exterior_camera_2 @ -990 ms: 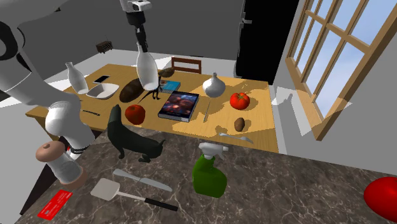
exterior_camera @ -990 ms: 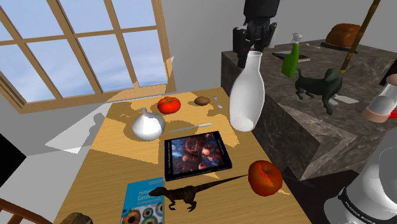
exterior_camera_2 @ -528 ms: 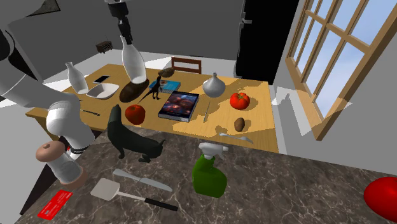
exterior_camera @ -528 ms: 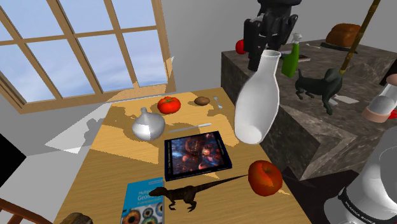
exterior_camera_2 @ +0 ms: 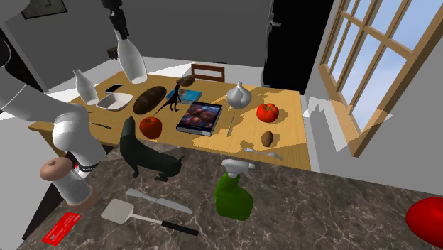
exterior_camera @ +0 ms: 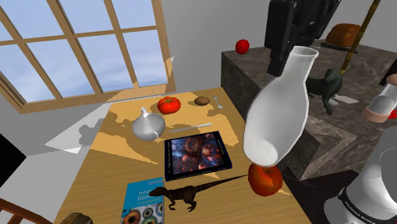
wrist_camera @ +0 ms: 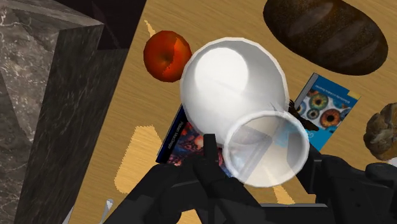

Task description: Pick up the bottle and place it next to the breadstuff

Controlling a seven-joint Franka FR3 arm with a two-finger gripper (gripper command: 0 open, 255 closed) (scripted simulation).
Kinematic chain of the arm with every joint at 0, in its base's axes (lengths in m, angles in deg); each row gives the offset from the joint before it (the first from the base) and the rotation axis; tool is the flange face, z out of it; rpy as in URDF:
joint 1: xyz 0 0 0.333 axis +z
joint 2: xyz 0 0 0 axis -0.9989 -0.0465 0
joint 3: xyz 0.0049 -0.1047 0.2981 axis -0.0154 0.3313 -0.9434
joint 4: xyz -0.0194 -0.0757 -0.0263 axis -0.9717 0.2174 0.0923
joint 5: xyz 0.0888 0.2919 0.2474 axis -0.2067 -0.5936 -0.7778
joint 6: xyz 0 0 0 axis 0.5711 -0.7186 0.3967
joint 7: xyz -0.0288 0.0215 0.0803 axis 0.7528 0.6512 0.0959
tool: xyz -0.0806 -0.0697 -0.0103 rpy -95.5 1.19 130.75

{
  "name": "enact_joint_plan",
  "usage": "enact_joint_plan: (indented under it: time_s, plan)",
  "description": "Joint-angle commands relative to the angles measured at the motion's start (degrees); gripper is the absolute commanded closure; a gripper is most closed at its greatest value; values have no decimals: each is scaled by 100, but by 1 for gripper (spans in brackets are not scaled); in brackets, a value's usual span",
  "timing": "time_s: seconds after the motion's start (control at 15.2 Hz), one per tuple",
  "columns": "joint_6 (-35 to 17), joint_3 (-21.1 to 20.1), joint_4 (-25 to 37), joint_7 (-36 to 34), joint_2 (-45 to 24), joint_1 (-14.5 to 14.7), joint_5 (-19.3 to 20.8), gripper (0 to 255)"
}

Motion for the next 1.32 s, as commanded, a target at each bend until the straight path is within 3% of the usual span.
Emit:
enact_joint_plan:
  time_s: [0.0, 1.25]
  plan:
    - [73, -115, 45, -172, 51, 34, -69, 255]
    - [-1278, -142, -2127, 9, 888, 223, -314, 255]
